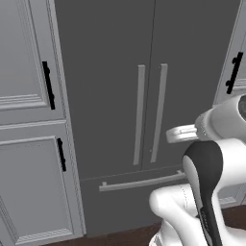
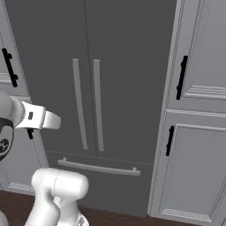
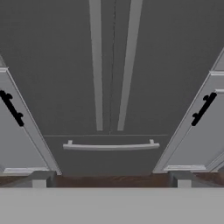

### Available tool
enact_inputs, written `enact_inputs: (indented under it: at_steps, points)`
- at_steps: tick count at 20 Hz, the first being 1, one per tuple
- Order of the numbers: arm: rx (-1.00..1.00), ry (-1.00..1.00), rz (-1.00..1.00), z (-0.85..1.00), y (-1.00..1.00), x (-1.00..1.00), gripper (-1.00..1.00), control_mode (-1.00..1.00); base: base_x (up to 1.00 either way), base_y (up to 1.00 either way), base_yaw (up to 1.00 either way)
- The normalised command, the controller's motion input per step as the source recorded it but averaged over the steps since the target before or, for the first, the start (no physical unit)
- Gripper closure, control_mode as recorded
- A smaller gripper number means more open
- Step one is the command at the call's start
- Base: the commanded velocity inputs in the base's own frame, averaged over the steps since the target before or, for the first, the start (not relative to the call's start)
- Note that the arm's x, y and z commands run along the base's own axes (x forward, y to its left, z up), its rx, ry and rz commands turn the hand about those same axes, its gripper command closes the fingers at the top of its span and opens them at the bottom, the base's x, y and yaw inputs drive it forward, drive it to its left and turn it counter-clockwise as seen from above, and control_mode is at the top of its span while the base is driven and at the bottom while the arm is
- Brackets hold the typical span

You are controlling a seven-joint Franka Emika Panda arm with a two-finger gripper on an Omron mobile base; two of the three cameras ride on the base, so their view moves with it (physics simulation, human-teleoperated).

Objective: Take the strawberry from the fridge and place it on top of the pancake, located on the dining counter.

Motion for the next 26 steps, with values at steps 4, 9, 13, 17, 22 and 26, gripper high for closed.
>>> enact_inputs:
  at_steps: [4, 9, 13, 17, 22, 26]
  points:
    - [0.0, 0.0, 0.0, 0.0, 0.0, 0.0, -1.0, 1.0, -0.44, -0.01, 0.0]
    - [0.0, 0.09, 0.0, 0.0, -0.04, 0.36, -1.0, -1.0, 0.22, 0.0, 0.0]
    - [0.0, 0.29, 0.0, 0.0, -0.37, 1.0, -1.0, -1.0, 0.0, 0.0, 0.0]
    - [0.0, 0.19, 0.01, -0.01, -0.31, 0.97, -1.0, -1.0, 0.0, 0.0, 0.0]
    - [0.0, 0.0, 0.0, -0.33, -0.17, 0.83, -1.0, -1.0, 0.0, 0.0, 0.0]
    - [0.0, -0.14, 0.0, -0.52, -0.24, 0.57, -1.0, -1.0, 0.0, 0.0, 0.0]
